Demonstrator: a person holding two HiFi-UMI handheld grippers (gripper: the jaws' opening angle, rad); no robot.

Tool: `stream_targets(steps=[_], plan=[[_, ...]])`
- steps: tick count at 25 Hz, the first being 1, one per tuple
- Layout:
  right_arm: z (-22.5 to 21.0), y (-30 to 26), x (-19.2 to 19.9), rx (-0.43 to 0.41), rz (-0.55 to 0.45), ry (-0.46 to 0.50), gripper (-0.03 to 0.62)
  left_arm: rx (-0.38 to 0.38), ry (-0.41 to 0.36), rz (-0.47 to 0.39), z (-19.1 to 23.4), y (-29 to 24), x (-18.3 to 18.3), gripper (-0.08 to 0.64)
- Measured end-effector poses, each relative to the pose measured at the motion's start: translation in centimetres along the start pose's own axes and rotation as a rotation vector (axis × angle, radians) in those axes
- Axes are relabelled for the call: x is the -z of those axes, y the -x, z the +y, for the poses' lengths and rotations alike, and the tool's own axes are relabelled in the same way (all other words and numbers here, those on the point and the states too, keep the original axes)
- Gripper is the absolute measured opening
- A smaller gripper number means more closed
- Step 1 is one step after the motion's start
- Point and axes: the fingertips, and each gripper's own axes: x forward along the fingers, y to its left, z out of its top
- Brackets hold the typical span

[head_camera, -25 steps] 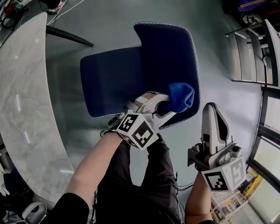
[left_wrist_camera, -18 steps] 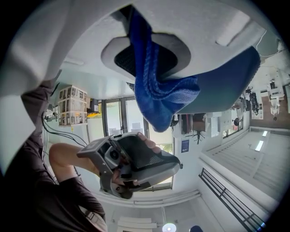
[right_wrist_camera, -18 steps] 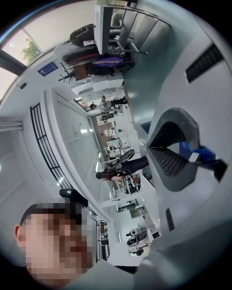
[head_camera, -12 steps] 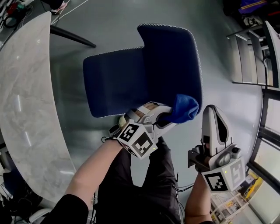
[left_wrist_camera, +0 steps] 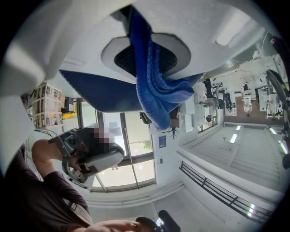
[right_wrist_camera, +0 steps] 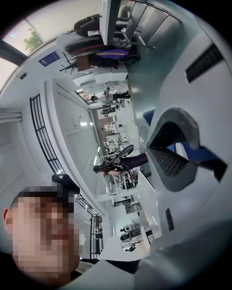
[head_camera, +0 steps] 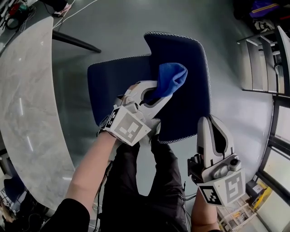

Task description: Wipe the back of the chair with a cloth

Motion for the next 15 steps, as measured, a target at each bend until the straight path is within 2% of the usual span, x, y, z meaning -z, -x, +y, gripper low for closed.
stream_targets(steps=[6, 15], plan=[[-0.2, -2.2, -0.5, 0.003, -0.026, 0.004, 0.015, -0.091, -0.012, 0.014, 5.2, -1.2, 1.5, 0.055], [-0.4, -5.2, -0.2, -0.021, -0.045, 0.006, 0.015, -0.148, -0.045, 0.051, 9.6, -3.5, 4.9, 0.055]])
